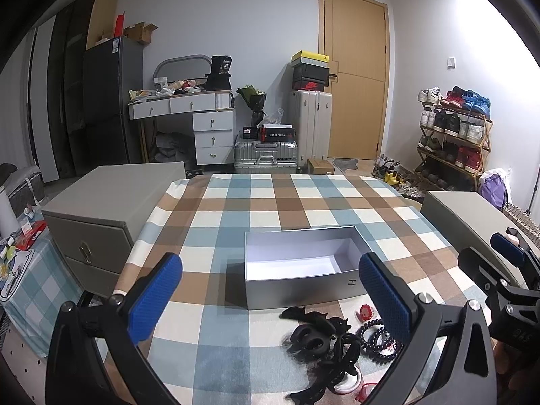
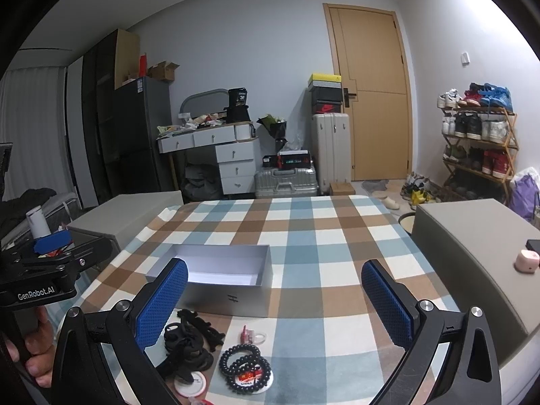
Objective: Organize jewelry
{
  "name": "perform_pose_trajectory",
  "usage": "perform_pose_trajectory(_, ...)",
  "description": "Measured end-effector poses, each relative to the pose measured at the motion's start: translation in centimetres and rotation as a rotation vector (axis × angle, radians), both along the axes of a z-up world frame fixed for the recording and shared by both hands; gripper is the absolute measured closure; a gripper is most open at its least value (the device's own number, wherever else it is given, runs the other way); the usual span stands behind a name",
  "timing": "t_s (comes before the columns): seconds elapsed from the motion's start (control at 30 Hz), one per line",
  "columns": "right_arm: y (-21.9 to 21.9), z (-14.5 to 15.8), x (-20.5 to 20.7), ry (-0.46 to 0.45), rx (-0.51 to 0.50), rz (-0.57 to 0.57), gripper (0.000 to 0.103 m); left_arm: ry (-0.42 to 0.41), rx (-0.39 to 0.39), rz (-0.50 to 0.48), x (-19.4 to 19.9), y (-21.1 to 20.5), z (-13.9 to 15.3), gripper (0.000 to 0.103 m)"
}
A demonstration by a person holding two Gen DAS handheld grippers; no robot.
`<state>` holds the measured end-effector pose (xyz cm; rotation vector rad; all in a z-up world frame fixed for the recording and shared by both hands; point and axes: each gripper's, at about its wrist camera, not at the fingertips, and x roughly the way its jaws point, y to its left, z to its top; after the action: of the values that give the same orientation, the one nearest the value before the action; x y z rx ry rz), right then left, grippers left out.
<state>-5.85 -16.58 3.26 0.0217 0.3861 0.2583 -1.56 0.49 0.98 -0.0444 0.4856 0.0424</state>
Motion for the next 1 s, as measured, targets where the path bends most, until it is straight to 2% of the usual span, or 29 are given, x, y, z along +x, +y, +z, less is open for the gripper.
perform_pose_trajectory(1.0, 0.33, 0.14, -0.31, -0.015, -0.006, -0.001, 0.0, 0.015, -0.036, -0.015, -0.04, 0.12, -0.01, 0.001)
